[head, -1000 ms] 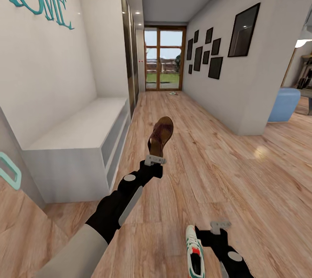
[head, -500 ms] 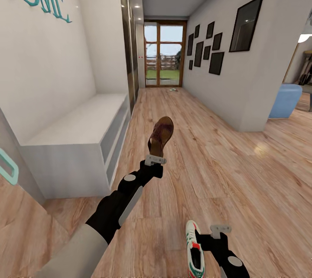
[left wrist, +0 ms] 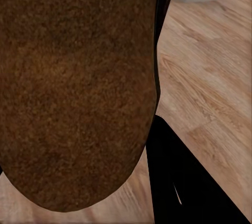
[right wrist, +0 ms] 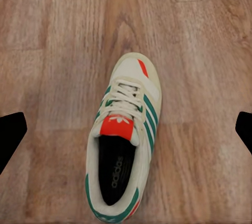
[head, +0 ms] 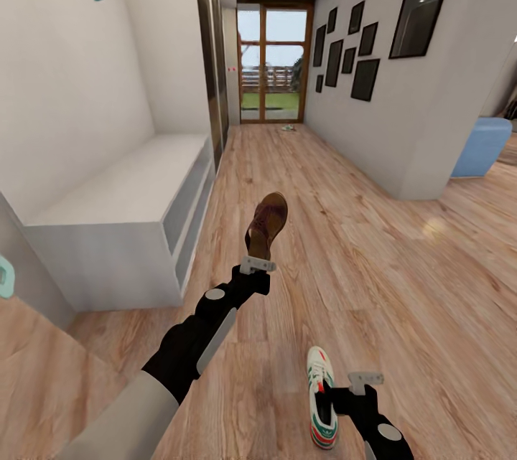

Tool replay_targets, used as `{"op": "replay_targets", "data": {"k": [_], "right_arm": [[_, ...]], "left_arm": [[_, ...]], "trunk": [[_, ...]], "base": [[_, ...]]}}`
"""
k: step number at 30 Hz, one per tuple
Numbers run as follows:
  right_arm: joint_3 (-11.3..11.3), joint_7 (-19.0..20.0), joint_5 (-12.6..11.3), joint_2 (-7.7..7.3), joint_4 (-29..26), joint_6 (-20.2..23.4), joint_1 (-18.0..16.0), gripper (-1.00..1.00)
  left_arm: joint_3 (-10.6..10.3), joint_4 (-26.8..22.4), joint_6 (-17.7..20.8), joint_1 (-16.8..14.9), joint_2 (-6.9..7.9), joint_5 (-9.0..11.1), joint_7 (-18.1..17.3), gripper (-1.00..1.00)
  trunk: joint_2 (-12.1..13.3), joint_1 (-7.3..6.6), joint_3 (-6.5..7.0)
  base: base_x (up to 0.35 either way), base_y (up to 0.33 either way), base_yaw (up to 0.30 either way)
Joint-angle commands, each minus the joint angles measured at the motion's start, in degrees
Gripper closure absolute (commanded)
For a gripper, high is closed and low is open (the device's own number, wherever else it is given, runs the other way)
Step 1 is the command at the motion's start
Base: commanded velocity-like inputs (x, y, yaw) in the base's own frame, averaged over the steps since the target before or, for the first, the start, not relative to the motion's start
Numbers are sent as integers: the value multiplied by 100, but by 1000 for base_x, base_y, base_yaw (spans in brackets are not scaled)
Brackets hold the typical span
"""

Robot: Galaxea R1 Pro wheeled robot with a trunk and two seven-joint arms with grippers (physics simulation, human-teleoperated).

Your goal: Pick up the two gym shoes and the two sandals from the corridor floor and place them onto the hallstand (shoe rack) in the corridor, making sure they are on the rack and not on the floor. Arrange them so the two gym shoes are next to each other and the two sandals are next to each other.

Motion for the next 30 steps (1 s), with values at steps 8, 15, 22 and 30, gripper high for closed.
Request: {"op": "replay_targets", "data": {"k": [8,15,22,30], "right_arm": [[-3,11,1,1,-16,33,-1,-100],[-16,5,1,1,-16,40,-1,-100],[-28,4,1,1,-16,42,-1,-100],[-24,-4,1,1,-32,58,-1,-100]], "left_arm": [[-2,-5,33,-3,3,25,-1,100],[-2,-1,33,-3,-3,25,-1,100],[-2,0,33,-3,-5,25,-1,100],[-2,1,33,-3,-5,25,-1,100]], "trunk": [[-14,19,-259],[-23,37,-480],[-32,55,-701],[-40,71,-876]], "base": [[0,0,0],[0,0,0],[0,0,0],[0,0,0]]}}
